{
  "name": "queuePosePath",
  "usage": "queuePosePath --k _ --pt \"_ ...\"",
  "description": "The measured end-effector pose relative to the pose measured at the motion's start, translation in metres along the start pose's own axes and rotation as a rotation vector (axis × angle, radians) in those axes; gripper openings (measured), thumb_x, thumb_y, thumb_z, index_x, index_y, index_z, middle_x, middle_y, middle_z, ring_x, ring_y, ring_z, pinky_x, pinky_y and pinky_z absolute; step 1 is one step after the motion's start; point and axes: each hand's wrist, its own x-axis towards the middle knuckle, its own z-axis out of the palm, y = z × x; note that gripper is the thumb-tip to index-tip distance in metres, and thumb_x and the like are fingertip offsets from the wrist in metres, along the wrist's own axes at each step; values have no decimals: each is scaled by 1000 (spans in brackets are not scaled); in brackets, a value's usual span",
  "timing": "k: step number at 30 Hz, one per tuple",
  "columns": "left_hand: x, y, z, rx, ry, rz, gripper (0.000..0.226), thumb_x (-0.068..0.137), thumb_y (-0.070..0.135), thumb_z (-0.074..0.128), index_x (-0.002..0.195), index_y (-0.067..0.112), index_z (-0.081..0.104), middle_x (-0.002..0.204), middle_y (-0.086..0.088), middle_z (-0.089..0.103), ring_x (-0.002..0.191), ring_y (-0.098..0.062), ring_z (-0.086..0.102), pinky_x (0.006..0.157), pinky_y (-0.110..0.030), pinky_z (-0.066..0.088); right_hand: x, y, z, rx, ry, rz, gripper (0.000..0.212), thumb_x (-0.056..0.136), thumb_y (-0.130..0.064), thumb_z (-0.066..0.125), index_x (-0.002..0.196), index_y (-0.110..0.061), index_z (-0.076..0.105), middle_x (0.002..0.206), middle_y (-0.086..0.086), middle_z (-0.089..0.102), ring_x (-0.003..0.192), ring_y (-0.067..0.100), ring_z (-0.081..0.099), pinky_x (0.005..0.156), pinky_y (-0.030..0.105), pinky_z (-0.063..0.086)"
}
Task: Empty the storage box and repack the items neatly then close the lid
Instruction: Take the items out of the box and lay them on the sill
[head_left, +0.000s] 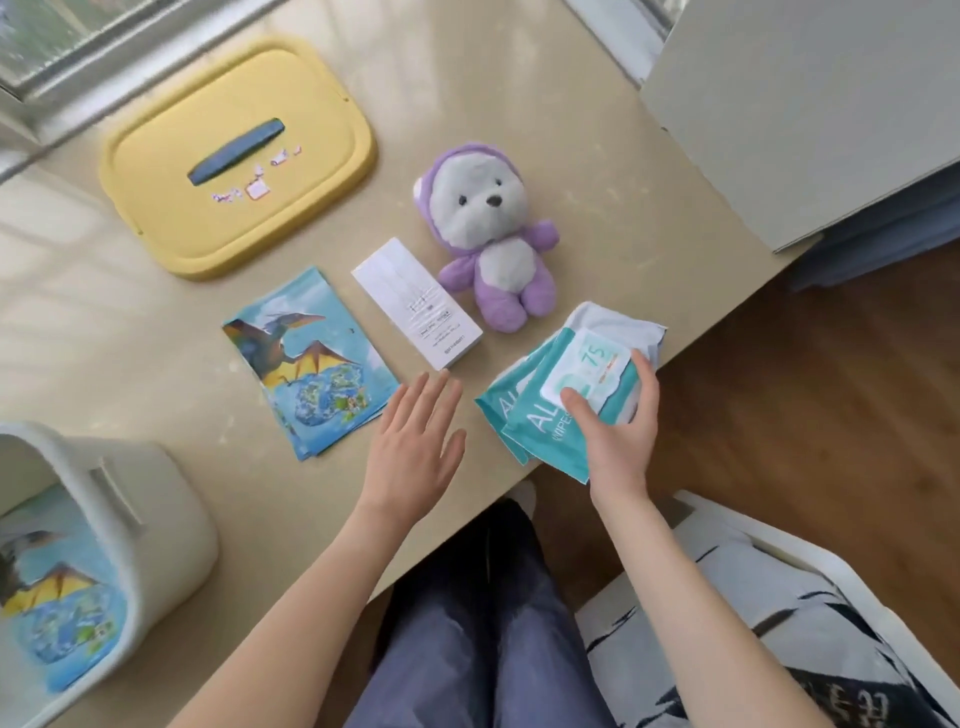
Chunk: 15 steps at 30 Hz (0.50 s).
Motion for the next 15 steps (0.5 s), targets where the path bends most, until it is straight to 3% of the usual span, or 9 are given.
queuePosePath --k 7,15 --pt "1 -23 65 35 40 92 53 97 30 42 146 8 43 154 -7 39 145 -26 30 119 -44 21 1 39 15 -12 58 -142 82 80 -12 81 143 -35 33 137 -22 43 127 -3 47 100 38 52" --pt "-4 -28 86 54 78 90 54 101 34 37 150 12 36 158 -3 32 148 -24 24 119 -49 23 3 44 -14 -276 -48 -156 85 79 -39 80 144 -40 26 138 -10 35 126 5 44 91 35 57"
